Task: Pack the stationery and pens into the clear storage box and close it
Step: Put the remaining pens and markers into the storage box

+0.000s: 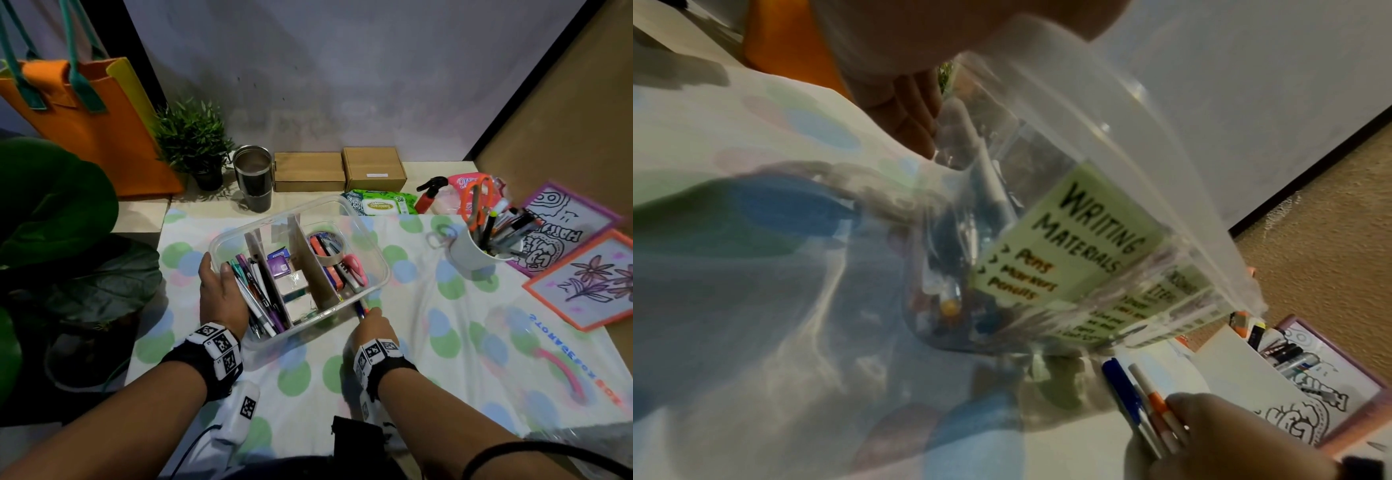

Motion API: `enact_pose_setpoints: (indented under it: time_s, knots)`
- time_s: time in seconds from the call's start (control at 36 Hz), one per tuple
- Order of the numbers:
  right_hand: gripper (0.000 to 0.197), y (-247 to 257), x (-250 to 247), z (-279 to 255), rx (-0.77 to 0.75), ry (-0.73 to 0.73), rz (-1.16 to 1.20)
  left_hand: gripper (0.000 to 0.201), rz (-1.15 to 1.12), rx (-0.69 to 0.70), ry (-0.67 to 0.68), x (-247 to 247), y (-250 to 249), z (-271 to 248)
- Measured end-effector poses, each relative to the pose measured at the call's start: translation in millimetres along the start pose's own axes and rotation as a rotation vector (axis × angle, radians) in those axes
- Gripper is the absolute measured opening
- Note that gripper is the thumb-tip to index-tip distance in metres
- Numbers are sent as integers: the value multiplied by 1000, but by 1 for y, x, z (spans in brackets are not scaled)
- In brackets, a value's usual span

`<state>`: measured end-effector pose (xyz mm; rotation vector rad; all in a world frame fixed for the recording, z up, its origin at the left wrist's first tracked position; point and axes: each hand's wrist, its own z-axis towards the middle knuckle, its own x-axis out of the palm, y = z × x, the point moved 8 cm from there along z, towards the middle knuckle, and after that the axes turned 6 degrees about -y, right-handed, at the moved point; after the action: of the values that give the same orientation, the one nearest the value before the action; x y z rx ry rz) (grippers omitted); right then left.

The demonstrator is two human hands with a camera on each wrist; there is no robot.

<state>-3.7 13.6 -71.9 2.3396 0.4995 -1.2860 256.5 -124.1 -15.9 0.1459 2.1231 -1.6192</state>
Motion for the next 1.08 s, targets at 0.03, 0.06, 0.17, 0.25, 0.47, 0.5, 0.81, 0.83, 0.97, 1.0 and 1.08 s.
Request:
enact_pose_setpoints:
  time_s: [0.03, 0.06, 0.17, 0.25, 0.47, 0.5, 0.81, 0.83, 0.97, 1.0, 1.08]
  knots:
    - [25, -3, -1, 2, -1, -14, -12, 48, -14, 5, 9, 0, -2, -2]
    - [22, -5, -4, 2, -7, -29, -18, 48, -8, 5, 16, 0, -2, -2]
    - [14, -18, -12, 9, -56, -50, -48, 48, -13, -5, 15, 0, -1, -2]
    - [32, -21, -27, 2, -47, 76, -9, 47, -37, -10, 17, 0, -2, -2]
    - [24, -60, -87, 39, 186, -124, 555, 48, -5, 20, 6, -2, -5, -2]
    - [29, -54, -97, 44, 180, -176, 694, 48, -5, 20, 6, -2, -4, -2]
    - [23, 141, -79, -59, -237, 449, 1030, 47, -1, 25, 15, -1, -2, 0]
    - [22, 152, -69, -67, -264, 488, 961, 47, -1, 24, 14, -1, -1, 0]
    - [4, 188, -39, -81, -468, 399, 464, 47, 6, 32, 7, -1, -1, 1]
    - [9, 194, -38, -82, -529, 342, 352, 48, 5, 33, 6, -1, -1, 1]
    - [22, 203, -31, -83, -595, 266, 215, 47, 2, 19, 0, -1, 1, 2]
